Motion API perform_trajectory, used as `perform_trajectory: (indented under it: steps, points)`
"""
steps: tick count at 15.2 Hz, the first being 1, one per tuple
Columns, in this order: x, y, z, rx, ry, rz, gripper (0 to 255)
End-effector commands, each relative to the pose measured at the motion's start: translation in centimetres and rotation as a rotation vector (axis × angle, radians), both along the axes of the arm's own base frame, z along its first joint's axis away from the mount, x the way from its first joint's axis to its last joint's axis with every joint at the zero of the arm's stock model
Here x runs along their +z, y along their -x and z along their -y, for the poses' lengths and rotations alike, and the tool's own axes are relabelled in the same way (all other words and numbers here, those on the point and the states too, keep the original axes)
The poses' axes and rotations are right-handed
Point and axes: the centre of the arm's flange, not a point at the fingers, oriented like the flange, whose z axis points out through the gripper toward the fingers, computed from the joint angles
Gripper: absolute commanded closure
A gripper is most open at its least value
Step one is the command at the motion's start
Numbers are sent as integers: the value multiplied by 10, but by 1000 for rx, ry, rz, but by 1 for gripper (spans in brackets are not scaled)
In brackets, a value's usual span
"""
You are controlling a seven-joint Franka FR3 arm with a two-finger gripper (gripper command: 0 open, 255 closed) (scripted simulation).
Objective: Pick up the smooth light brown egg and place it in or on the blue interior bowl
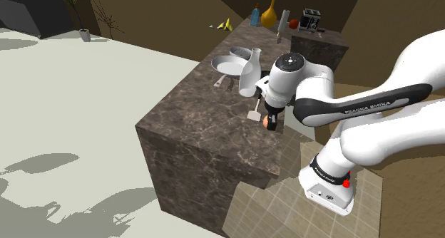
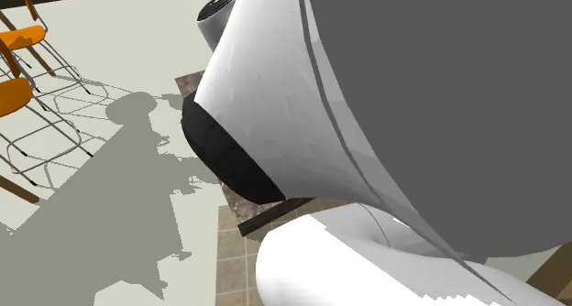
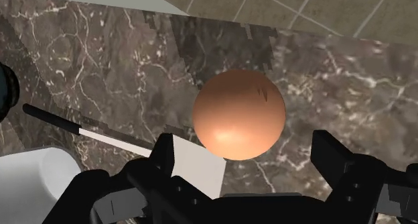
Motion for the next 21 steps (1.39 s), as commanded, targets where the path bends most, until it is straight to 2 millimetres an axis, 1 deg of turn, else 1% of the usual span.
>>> perform_trajectory:
  steps: [1,4,12,13,21]
  points:
    - [-10,0,3,3,1,1,0]
    - [-28,-2,10,3,1,1,0]
    - [-28,-2,10,3,1,1,0]
    - [-28,-2,10,3,1,1,255]
    - [-28,-2,10,3,1,1,255]
